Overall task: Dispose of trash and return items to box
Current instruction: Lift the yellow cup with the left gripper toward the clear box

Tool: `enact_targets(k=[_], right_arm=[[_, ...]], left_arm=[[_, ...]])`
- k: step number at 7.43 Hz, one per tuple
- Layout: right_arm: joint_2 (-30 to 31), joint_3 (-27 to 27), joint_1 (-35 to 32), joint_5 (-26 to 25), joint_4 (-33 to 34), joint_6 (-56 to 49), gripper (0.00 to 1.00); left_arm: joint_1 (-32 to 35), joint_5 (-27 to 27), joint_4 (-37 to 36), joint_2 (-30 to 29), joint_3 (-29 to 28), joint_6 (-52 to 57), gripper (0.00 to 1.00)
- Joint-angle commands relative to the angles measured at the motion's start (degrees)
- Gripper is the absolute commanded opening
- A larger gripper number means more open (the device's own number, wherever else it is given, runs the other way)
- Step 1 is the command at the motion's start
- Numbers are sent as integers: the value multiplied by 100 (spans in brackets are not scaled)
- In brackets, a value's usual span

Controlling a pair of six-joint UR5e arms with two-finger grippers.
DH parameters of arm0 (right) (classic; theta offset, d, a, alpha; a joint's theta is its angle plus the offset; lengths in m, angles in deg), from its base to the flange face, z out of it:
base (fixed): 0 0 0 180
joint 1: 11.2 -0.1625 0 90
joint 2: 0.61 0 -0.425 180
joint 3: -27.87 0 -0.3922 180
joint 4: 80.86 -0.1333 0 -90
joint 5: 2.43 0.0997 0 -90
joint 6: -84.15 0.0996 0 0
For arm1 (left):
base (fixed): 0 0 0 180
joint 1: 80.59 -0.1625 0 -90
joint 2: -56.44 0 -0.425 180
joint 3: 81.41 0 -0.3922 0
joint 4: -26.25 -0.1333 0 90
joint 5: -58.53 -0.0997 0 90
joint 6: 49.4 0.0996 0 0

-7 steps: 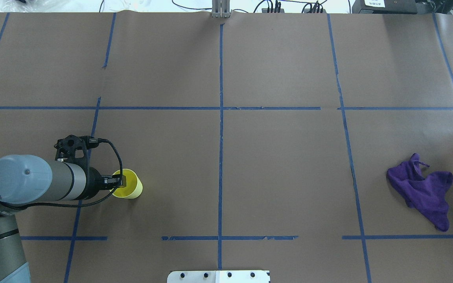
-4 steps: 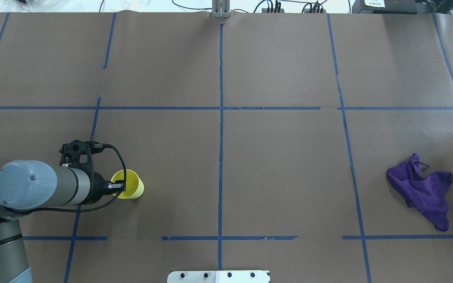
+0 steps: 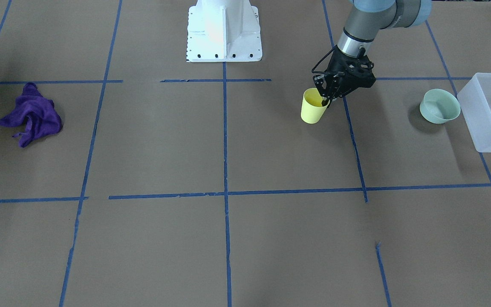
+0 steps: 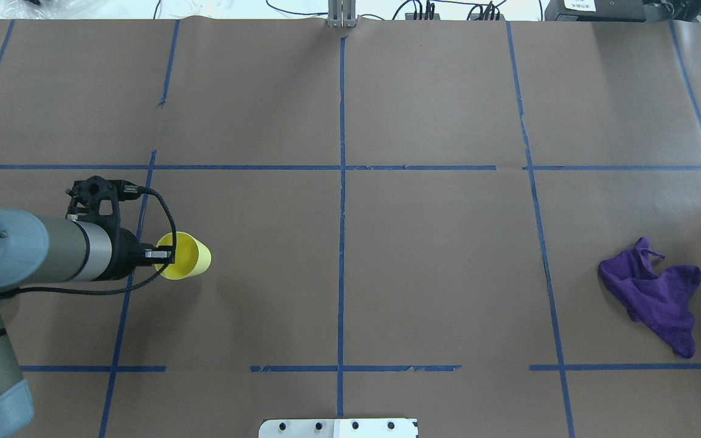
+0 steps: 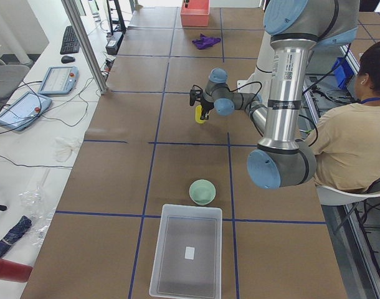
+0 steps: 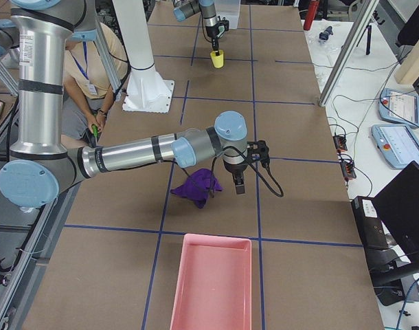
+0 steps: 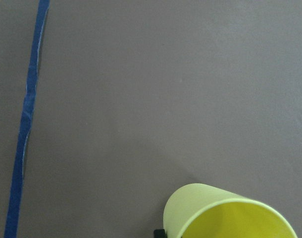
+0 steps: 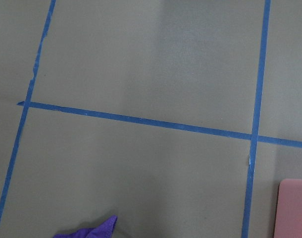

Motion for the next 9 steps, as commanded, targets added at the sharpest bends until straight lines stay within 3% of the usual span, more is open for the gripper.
enact_targets(k=[1,4,5,7,9], right_arm=[[0,0,0,0,-7,0,100],[-18,0,0,0,-7,0,100],[-26,0,0,0,-7,0,100],[-18,-44,0,0,-138,0,100],[-18,-79,0,0,-174,0,100]], left_arm=[[1490,896,-13,415,140,2114,0],[3435,1787,22,1521,53,6057,0],[4041,2180,40,1751,-261,7333,0],[5403,2579,67,1736,-1427,9629,0],[5673,2606,84,1771,-1819,10132,0]])
